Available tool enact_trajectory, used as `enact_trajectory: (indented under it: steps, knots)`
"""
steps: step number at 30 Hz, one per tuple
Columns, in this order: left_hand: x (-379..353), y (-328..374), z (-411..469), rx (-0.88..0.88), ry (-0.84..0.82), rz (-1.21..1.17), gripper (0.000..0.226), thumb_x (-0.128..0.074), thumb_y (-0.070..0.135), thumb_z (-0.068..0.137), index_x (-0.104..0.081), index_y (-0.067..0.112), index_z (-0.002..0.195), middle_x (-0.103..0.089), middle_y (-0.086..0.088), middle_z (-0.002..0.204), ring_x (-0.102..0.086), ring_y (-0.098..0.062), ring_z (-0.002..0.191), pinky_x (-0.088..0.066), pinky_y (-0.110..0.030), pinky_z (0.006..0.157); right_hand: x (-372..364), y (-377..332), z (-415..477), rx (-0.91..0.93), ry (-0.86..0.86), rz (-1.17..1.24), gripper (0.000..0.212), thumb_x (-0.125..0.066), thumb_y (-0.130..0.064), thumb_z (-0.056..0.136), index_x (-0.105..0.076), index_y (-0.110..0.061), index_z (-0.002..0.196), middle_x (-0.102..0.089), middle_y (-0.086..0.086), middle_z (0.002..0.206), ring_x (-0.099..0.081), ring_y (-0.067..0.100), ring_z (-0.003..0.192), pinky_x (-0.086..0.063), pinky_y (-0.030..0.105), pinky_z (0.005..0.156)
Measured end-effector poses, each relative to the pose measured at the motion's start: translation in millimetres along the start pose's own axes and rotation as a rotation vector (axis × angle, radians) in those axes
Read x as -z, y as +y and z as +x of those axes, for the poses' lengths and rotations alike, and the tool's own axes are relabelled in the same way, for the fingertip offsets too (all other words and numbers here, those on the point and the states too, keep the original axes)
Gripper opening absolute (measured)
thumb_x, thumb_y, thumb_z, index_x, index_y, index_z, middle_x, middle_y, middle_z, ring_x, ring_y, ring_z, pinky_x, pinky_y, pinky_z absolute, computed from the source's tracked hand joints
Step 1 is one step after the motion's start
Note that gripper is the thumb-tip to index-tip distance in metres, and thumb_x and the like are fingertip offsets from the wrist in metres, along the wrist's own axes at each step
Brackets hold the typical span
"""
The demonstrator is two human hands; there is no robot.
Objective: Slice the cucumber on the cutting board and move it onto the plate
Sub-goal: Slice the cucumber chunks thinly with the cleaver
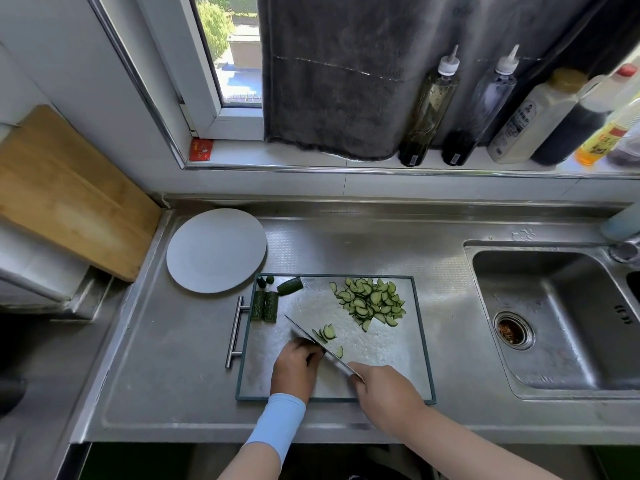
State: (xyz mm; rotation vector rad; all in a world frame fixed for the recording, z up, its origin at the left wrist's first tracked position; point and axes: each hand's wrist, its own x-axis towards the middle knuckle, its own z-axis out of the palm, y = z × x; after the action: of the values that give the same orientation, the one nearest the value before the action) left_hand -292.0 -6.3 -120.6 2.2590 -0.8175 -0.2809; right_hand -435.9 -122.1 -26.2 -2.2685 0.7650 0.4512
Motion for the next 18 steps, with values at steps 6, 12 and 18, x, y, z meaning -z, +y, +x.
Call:
enact_trajectory:
  steps: [6,12,18]
  knots:
    - [-3,-2,-1,-0.015,0.014,-0.004,0.018,-0.082,0.002,0.067,-0.075,0.016,0.075,-0.068,0.002,0.082,-0.064,-0.016,0.075,-0.042,-0.012,0.070,-2,-14,21,-0.018,-0.018,0.020,0.026,-0.039,-0.017,0.096,-0.060,-0.031,0.092,-0.054,-0.006,0.073,-0.051,0.021,0.072,-0.040,0.030,0.064]
    - [-1,3,-2,-0.025,0.019,-0.034,0.016,-0.077,0.002,0.072,-0.073,0.016,0.077,-0.065,0.005,0.083,-0.060,-0.011,0.078,-0.041,-0.009,0.073,3,-8,24,-0.049,-0.018,0.048,0.032,-0.040,-0.025,0.099,-0.044,-0.032,0.068,-0.052,-0.008,0.067,-0.051,0.019,0.067,-0.034,0.028,0.054]
    - [5,5,0,-0.016,-0.028,-0.062,0.017,-0.076,0.005,0.076,-0.067,0.019,0.075,-0.057,0.013,0.080,-0.053,-0.003,0.076,-0.041,-0.007,0.071,22,10,29,-0.125,0.069,0.119,0.027,-0.043,-0.032,0.103,-0.059,-0.026,0.082,-0.065,-0.003,0.080,-0.059,0.020,0.074,-0.043,0.031,0.062]
